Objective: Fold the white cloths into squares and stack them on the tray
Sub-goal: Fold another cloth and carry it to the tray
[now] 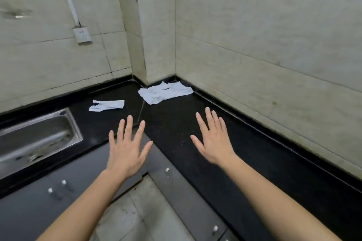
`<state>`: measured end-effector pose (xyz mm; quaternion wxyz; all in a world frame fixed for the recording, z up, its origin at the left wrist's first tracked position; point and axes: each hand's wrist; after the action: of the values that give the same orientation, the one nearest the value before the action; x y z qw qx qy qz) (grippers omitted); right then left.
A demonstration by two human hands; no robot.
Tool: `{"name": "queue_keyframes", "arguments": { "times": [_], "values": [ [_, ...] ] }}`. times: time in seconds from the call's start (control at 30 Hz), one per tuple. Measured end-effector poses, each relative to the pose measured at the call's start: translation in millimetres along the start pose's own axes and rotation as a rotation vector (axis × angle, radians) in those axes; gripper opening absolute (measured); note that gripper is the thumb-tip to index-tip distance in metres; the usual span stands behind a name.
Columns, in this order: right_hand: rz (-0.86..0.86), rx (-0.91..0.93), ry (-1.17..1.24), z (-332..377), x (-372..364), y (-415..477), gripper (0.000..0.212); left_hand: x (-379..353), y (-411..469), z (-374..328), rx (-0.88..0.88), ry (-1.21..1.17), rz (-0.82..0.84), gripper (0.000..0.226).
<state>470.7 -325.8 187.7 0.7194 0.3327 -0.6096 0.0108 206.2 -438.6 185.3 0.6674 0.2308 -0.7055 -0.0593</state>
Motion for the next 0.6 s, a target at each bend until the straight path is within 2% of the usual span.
{"name": "queue_keyframes", "arguments": {
  "times": [0.23,0.47,0.6],
  "values": [
    [0.044,0.096,0.124,73.4,-113.9,119.6,0.074,-54.5,65.4,105.8,0.114,0.11,0.083,0.077],
    [0.137,0.151,0.249,133.0,-200.0,249.0,0.073,-89.6,163.7,187.4,0.228,0.171,0.157,0.09],
    [0.192,0.182,0.303,160.7,-233.5,300.7,0.069,-105.9,205.3,226.4,0.314,0.155,0.218,0.076]
  ]
}}
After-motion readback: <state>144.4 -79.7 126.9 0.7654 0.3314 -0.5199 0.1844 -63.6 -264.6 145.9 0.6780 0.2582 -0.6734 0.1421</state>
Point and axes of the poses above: each hand's wrist, its own y-axis towards the middle knuckle, its own x-axis out of the back of the hand, z = x × y, and after that the axes turned 11 degrees about -z, right-handed
